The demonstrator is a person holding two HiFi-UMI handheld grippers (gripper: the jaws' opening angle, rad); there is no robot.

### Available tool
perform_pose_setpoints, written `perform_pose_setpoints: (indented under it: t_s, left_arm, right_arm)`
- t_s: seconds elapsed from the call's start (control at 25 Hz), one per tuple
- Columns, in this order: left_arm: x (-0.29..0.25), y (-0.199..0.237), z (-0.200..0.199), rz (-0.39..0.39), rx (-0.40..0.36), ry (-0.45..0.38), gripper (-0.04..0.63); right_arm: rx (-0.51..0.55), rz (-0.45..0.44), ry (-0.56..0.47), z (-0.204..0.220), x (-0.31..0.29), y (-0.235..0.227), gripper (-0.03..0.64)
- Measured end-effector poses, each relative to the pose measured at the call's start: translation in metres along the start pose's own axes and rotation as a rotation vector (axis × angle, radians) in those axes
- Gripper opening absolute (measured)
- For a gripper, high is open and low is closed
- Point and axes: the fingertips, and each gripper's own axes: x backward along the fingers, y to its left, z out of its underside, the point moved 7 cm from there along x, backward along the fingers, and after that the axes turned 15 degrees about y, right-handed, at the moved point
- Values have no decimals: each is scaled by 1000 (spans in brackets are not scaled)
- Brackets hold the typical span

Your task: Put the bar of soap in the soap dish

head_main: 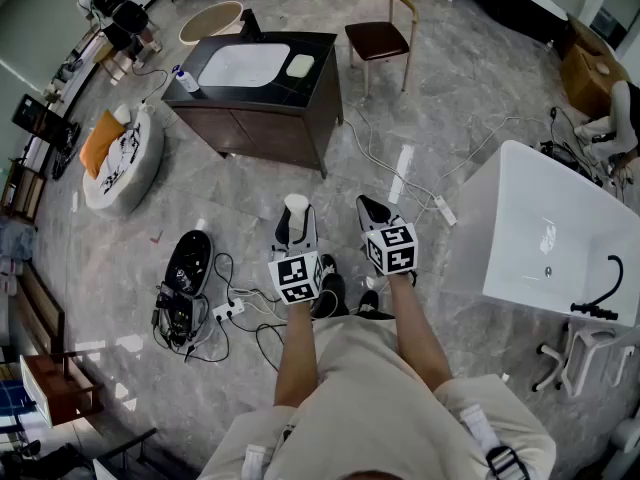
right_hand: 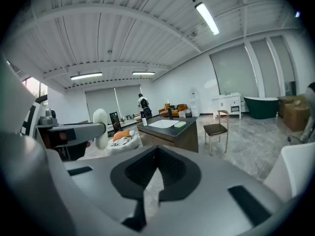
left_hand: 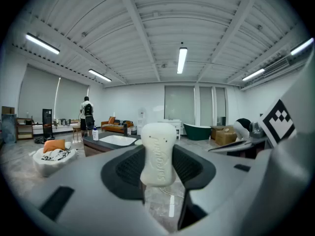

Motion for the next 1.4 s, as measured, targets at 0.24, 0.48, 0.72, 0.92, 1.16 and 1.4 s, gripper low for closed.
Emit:
perform_pose_setpoints:
  t_s: [0.24,0.48,0.72,0.92,1.16,1.4]
  left_arm:
    - [0,-3,-4,11,-1,3,183]
    - [-4,-15,1,39,17,13,183]
    - [-17,-15,-6,57,21,27,183]
    - [-39,-10,-20,77,15,20,183]
    - [-80,19,-41,83,34,4,183]
    - [-128,47,-74,103,37,-28,183]
  right_arm:
    - [2,6,0,-3,2,1,3]
    - [-83,12,-9,8,8,-14,3]
    - [-107,10,-16,4,9,-22,3]
    - [-122,40,-12,-7,-4,-35,3]
    - [-82,53,18,-35,-44,-40,3]
    - [-60,73,4,-78,-79,-52,3]
